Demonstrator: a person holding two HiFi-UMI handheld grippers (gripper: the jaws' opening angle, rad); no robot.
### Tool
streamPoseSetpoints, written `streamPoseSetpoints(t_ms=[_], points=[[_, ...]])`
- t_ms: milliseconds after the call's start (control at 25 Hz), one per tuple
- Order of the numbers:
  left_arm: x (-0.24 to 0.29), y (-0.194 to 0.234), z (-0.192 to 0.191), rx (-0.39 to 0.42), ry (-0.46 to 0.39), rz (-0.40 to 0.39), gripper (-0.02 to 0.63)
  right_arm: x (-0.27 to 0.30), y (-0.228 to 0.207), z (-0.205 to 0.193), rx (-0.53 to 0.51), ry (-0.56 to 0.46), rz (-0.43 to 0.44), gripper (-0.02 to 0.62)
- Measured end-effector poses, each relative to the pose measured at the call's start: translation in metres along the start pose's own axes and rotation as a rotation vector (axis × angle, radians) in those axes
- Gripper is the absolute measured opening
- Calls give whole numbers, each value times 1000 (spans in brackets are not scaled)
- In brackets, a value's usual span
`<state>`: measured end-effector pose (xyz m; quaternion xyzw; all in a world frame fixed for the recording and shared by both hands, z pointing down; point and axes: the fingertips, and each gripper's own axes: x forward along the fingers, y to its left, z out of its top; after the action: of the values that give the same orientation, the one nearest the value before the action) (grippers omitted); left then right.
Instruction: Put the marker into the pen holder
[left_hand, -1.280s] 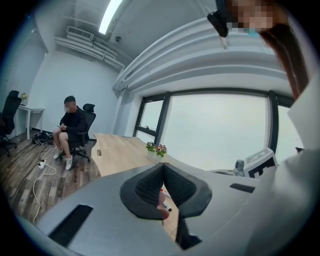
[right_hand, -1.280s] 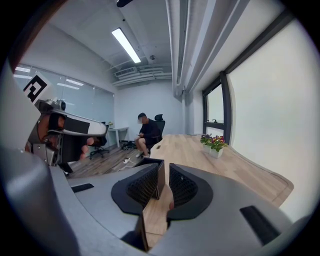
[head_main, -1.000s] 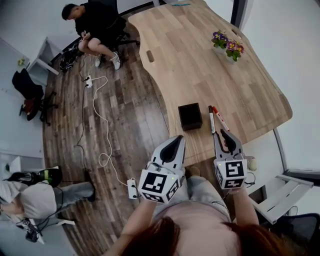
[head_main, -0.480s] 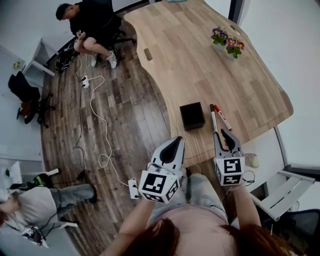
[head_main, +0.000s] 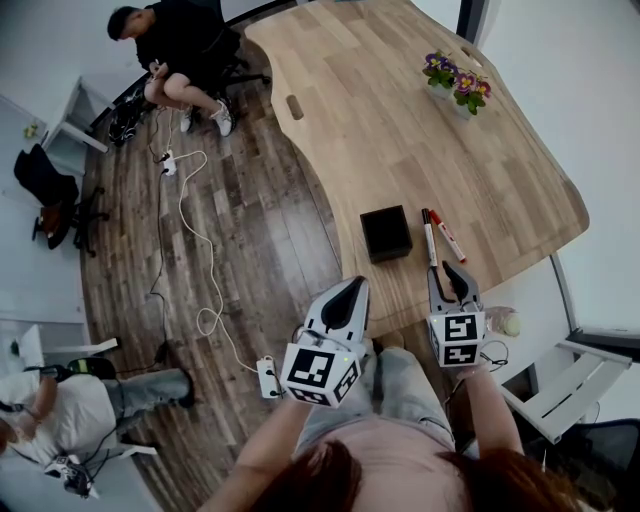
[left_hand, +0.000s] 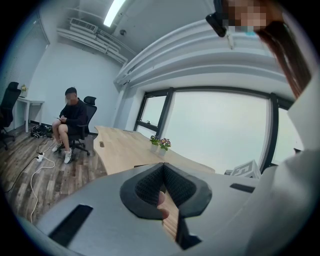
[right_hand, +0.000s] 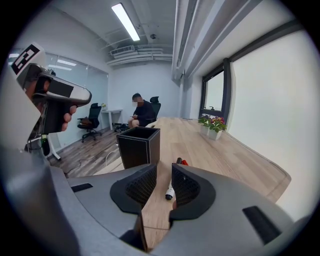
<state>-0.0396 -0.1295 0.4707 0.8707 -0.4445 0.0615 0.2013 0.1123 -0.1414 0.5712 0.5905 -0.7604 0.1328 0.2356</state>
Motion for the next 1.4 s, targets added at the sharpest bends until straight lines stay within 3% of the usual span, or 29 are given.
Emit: streamPoseSetpoints(t_ms=[880,1400], points=[[21,16,-21,-36,32,39,0,48,-9,-61,40,202,18,89],[27,21,-29,-60,49,49,0,62,-10,-77,89,351,35,85]])
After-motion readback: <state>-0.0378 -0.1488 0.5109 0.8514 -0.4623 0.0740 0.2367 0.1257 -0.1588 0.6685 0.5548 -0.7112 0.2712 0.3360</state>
